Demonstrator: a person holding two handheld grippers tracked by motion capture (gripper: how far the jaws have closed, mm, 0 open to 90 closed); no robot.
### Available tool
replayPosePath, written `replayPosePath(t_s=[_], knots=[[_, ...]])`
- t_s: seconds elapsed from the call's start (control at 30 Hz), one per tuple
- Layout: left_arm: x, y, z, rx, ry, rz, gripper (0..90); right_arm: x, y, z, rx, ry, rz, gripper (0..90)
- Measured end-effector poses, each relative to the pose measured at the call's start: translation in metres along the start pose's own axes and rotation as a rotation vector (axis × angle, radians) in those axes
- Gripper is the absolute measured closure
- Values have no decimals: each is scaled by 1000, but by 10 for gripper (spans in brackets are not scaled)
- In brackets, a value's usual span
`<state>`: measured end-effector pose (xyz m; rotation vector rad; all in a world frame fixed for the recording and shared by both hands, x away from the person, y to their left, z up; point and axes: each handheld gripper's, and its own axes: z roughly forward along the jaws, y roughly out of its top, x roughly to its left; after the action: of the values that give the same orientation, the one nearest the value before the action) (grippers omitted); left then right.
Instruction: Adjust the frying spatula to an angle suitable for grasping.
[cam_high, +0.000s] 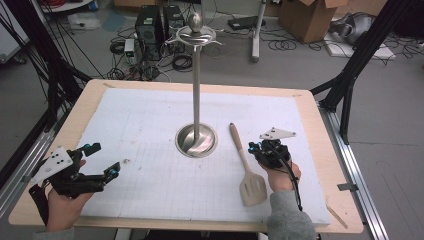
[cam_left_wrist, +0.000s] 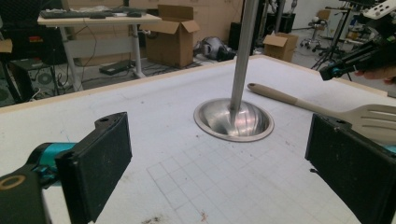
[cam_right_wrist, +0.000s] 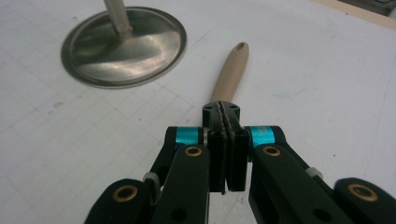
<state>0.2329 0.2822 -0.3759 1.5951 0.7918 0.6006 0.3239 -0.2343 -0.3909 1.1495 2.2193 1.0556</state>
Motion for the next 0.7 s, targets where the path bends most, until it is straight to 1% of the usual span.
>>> replayPosePath(t_s=[0.03, 0.1, 0.17, 0.23, 0.3, 0.4, 0.43, 0.47, 0.5, 0.53, 0.7], knots=[[0, 0, 0, 5, -1, 3, 75, 0, 0, 2, 10, -3, -1, 896], [0, -2, 1, 7, -3, 2, 75, -1, 0, 6, 20, -24, -12, 895], [-1, -2, 2, 14, -2, 4, 75, -3, 0, 10, 20, -21, 4, 896], [-1, -1, 3, 14, -9, 4, 75, -4, 1, 12, 18, -44, 4, 896], [-1, -1, 3, 15, -10, 6, 75, -7, 1, 15, 16, -50, 12, 897], [-1, -2, 4, 16, -15, -2, 76, -10, 0, 20, 30, -62, 22, 897], [-1, -3, 4, 20, -15, -1, 76, -10, 0, 20, 30, -62, 22, 897], [-1, -3, 5, 20, -16, -6, 75, -12, -1, 23, 35, -57, 31, 897], [-1, -4, 5, 19, -22, -6, 75, -13, -1, 25, 33, -49, 40, 896], [-1, -5, 5, 20, -37, -10, 75, -13, -1, 26, 28, -48, 49, 897], [-1, -5, 6, 23, -42, -12, 75, -13, -1, 33, 51, -51, 49, 898]])
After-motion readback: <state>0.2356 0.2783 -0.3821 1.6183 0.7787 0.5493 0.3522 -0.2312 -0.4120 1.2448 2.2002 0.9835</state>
